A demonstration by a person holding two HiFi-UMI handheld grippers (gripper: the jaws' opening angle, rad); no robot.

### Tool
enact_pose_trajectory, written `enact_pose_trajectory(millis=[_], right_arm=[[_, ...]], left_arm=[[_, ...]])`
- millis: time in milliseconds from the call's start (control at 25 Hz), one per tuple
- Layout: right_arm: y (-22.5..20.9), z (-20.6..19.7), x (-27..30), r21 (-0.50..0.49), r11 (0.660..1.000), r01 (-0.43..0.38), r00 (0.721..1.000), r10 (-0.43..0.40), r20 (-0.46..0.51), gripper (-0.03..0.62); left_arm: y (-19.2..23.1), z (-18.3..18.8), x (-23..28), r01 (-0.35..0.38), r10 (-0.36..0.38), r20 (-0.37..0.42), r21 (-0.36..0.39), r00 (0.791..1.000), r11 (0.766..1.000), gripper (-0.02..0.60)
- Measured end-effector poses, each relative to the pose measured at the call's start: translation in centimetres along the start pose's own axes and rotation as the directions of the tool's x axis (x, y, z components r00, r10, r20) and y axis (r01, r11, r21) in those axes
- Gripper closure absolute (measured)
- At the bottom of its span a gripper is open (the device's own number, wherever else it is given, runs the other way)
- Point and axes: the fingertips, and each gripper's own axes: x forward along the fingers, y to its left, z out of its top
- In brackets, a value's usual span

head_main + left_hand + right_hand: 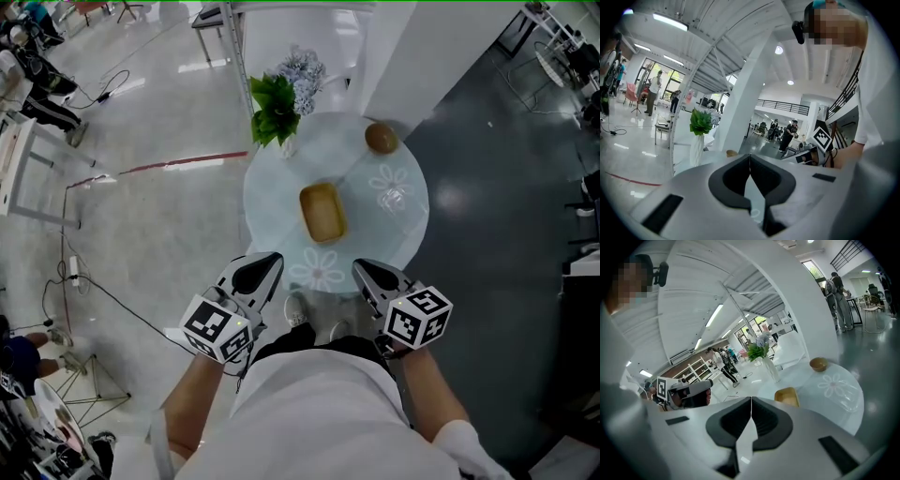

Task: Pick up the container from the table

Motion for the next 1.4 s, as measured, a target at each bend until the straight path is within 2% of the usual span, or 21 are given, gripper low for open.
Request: enact_pose_trajectory(millis=[400, 680, 1000, 1400], right_arm=[[-1.5, 0.9, 2.1, -0.002, 1.0, -0.002, 0.999, 0.002, -0.034, 0.571], [-3.6, 2.0, 4.3, -0.016, 0.999, -0.03, 0.997, 0.029, -0.074, 0.571], [-8.0, 2.7, 7.1, -0.029, 0.998, -0.055, 0.99, 0.051, -0.135, 0.571], [-13.5, 2.1, 11.2, -0.039, 0.997, -0.066, 0.97, 0.055, -0.236, 0.571]], left_arm=[[1.9, -0.2, 0.7, -0.031, 0.031, -0.012, -0.025, 0.999, 0.999, 0.56], [2.9, -0.8, 2.2, -0.085, 0.084, -0.033, -0.05, 0.996, 0.995, 0.56], [3.4, -1.7, 5.5, -0.154, 0.15, -0.055, -0.082, 0.987, 0.985, 0.56], [4.1, -2.9, 8.8, -0.243, 0.233, -0.088, -0.134, 0.969, 0.961, 0.56]])
